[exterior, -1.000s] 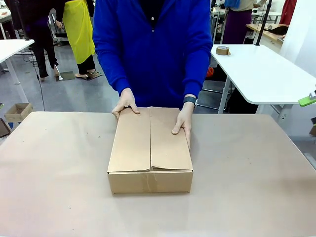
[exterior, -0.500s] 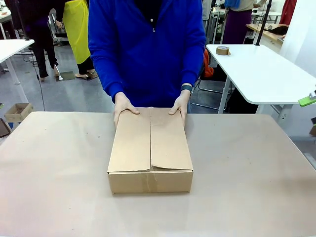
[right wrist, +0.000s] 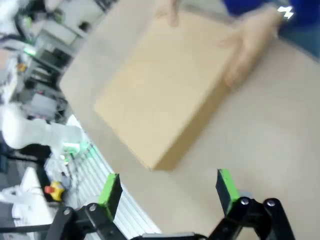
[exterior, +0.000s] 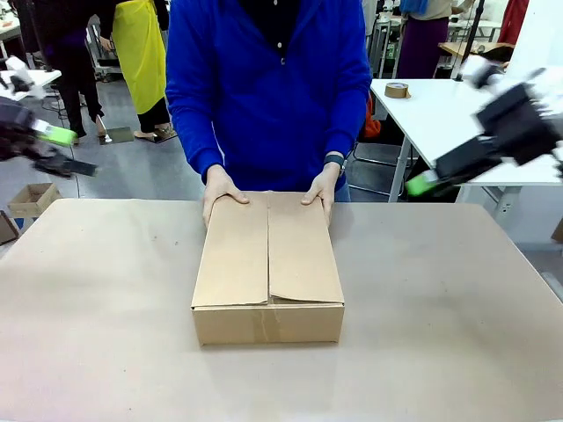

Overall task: Pack the gift set into the box.
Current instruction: Press and hold the closed box until the human finishes sealing it.

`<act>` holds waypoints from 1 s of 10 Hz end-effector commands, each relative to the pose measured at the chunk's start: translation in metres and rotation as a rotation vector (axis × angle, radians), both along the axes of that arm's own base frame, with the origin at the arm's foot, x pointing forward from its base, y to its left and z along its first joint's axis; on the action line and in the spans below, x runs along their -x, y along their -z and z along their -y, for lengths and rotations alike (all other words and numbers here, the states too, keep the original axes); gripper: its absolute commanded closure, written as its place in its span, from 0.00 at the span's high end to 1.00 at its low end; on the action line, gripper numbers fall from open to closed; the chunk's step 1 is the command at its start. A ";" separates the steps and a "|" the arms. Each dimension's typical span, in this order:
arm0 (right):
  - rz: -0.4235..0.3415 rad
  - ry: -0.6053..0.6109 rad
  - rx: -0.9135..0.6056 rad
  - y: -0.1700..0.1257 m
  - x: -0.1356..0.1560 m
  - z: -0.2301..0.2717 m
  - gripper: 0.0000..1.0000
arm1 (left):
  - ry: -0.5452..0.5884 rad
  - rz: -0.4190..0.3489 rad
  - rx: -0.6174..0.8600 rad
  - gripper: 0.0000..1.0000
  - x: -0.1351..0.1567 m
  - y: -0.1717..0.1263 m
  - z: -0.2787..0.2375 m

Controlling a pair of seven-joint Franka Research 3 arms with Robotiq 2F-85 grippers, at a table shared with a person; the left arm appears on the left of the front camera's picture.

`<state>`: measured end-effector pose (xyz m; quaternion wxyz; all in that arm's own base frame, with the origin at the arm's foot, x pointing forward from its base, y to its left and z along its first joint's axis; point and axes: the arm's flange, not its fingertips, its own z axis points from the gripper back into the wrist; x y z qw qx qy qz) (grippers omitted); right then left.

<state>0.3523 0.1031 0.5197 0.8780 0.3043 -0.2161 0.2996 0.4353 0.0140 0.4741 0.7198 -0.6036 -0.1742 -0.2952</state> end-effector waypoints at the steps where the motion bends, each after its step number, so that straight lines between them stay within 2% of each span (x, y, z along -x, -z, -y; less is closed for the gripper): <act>1: 0.393 -0.492 -0.304 0.039 -0.014 -0.030 1.00 | -0.013 0.320 0.218 1.00 0.024 0.036 0.032; 2: 0.340 -0.524 -0.276 0.052 -0.012 -0.034 1.00 | -0.086 0.364 0.146 1.00 0.020 0.049 0.042; 3: 0.111 -0.116 -0.016 0.011 0.000 -0.035 1.00 | -0.012 0.145 0.065 1.00 0.006 0.012 0.029; 5: 0.111 -0.116 -0.016 0.011 0.000 -0.035 1.00 | -0.012 0.145 0.065 1.00 0.006 0.012 0.029; 6: 0.180 -0.198 -0.045 0.025 -0.002 -0.046 1.00 | -0.012 0.145 0.065 1.00 0.006 0.012 0.029; 7: 0.314 -0.325 -0.103 0.033 -0.013 -0.062 1.00 | -0.039 0.188 0.076 1.00 0.009 0.024 0.035; 8: 0.459 -0.385 -0.157 0.044 -0.024 -0.071 1.00 | -0.003 0.402 0.119 1.00 0.007 0.035 0.057; 9: 0.587 -0.514 -0.250 0.058 -0.033 -0.074 1.00 | 0.023 0.680 0.185 1.00 0.010 0.048 0.079; 10: 0.664 -0.577 -0.297 0.073 -0.040 -0.078 1.00 | 0.072 0.926 0.181 1.00 0.016 0.058 0.094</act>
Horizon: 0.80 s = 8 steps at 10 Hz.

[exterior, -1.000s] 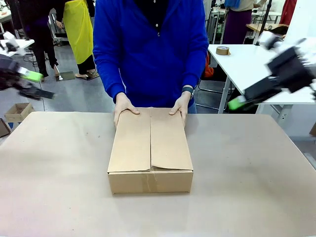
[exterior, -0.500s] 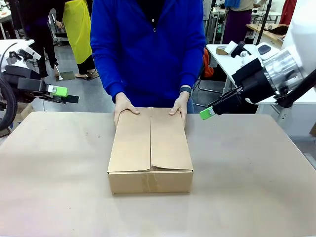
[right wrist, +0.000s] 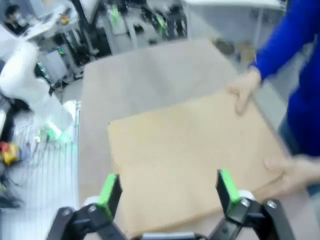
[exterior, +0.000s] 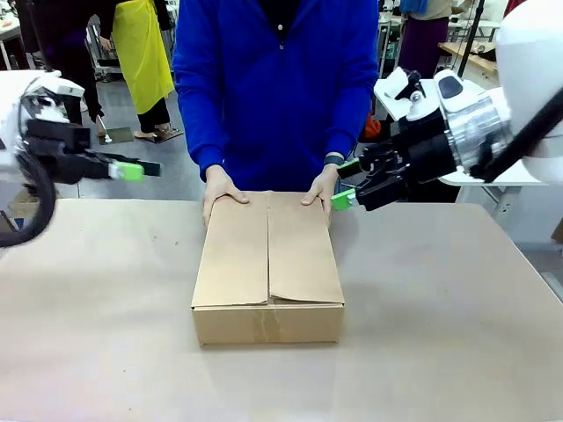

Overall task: Pack the gift set into the box.
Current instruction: Press and hold the closed box until the human finishes sealing it.

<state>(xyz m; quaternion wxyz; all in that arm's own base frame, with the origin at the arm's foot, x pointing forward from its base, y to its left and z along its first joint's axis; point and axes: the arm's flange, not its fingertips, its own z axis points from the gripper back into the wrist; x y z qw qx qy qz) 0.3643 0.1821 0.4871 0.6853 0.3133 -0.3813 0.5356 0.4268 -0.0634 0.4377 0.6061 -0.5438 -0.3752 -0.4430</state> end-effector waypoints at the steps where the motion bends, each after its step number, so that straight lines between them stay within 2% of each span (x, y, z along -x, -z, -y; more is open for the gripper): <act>1: 0.137 -0.202 -0.140 0.058 -0.035 -0.006 1.00 | 0.044 0.576 0.094 1.00 0.016 0.028 0.033; 2: 0.148 -0.218 -0.135 0.077 -0.047 -0.016 1.00 | 0.008 0.675 0.078 1.00 0.020 0.034 0.052; 3: 0.161 -0.201 -0.104 0.097 -0.057 -0.027 1.00 | 0.034 0.688 0.042 1.00 0.023 0.044 0.075; 4: 0.158 -0.218 -0.060 0.114 -0.067 -0.035 1.00 | 0.067 0.680 -0.015 1.00 0.024 0.056 0.097; 5: 0.105 -0.240 -0.078 0.130 -0.075 -0.038 1.00 | 0.083 0.647 -0.022 1.00 0.023 0.067 0.111; 6: 0.057 -0.237 -0.095 0.142 -0.081 -0.039 1.00 | 0.045 0.669 -0.048 1.00 0.018 0.077 0.119; 8: -0.005 -0.267 -0.124 0.156 -0.085 -0.041 1.00 | 0.067 0.599 -0.111 1.00 0.014 0.100 0.126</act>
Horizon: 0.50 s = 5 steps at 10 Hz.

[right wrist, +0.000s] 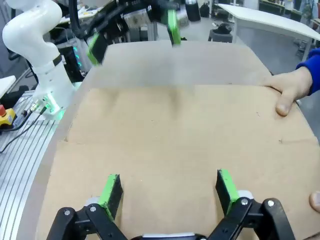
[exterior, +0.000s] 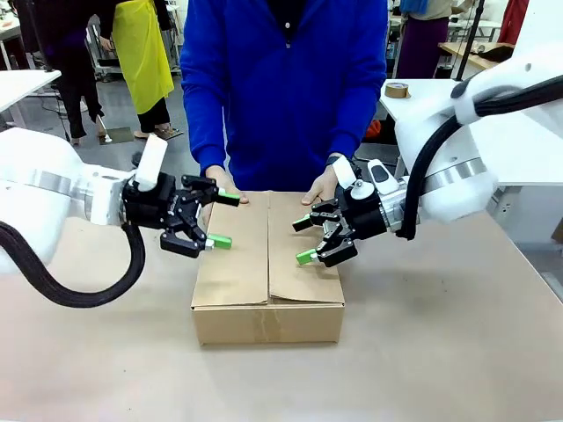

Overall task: Pack the gift set into the box.
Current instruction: Press and hold the closed box until the human finishes sealing it.

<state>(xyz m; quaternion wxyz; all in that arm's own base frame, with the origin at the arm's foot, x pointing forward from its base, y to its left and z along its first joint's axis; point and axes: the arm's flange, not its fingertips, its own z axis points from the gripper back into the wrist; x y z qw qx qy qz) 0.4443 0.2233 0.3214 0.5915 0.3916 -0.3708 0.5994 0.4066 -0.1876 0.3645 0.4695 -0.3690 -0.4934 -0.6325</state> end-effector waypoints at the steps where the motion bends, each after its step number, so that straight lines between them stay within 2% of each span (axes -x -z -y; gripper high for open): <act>1: -0.030 -0.010 -0.008 -0.005 -0.006 0.002 1.00 | -0.036 -0.074 -0.009 1.00 -0.010 0.033 0.001; 3: -0.057 -0.004 0.008 0.006 -0.008 0.005 1.00 | -0.065 -0.174 -0.043 1.00 -0.019 0.045 0.000; 5: -0.058 -0.009 0.016 0.009 -0.006 0.008 1.00 | -0.075 -0.213 -0.065 1.00 -0.022 0.054 -0.001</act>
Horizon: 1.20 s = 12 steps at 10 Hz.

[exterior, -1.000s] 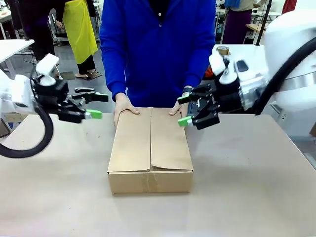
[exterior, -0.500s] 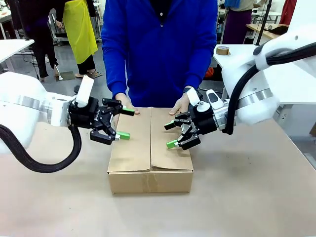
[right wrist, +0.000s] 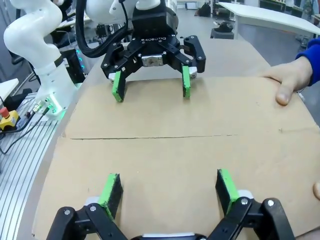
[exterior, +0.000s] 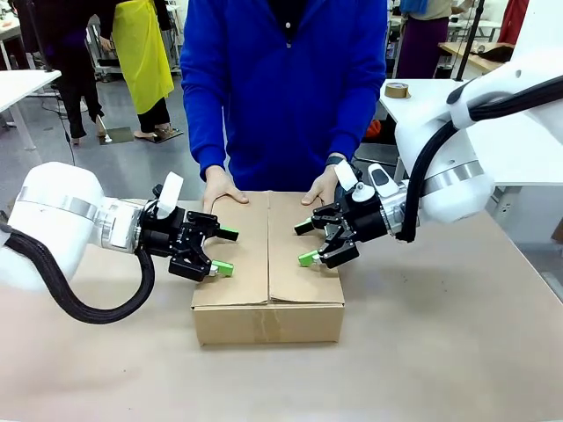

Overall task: Pack the gift set into the box.
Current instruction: Press and hold the closed box until the human finishes sealing it.

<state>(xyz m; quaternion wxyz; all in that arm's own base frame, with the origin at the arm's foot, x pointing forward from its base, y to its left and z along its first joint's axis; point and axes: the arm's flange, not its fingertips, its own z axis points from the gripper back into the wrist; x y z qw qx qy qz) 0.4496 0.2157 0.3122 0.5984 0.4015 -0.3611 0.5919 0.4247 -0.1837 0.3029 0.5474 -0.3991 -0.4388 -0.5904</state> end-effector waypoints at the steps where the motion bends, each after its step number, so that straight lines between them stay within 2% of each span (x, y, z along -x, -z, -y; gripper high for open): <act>1: -0.027 -0.027 0.037 0.002 0.000 0.001 1.00 | -0.011 -0.020 -0.026 1.00 -0.005 -0.006 0.004; 2: -0.042 -0.028 0.054 0.006 -0.001 0.004 1.00 | -0.026 -0.029 -0.034 1.00 -0.006 -0.005 0.004; 3: -0.001 -0.005 0.006 0.000 0.000 0.001 1.00 | -0.007 -0.013 -0.006 1.00 -0.003 0.000 0.001; 12: -0.001 -0.005 0.006 0.000 0.000 0.001 1.00 | -0.007 -0.013 -0.006 1.00 -0.003 0.000 0.001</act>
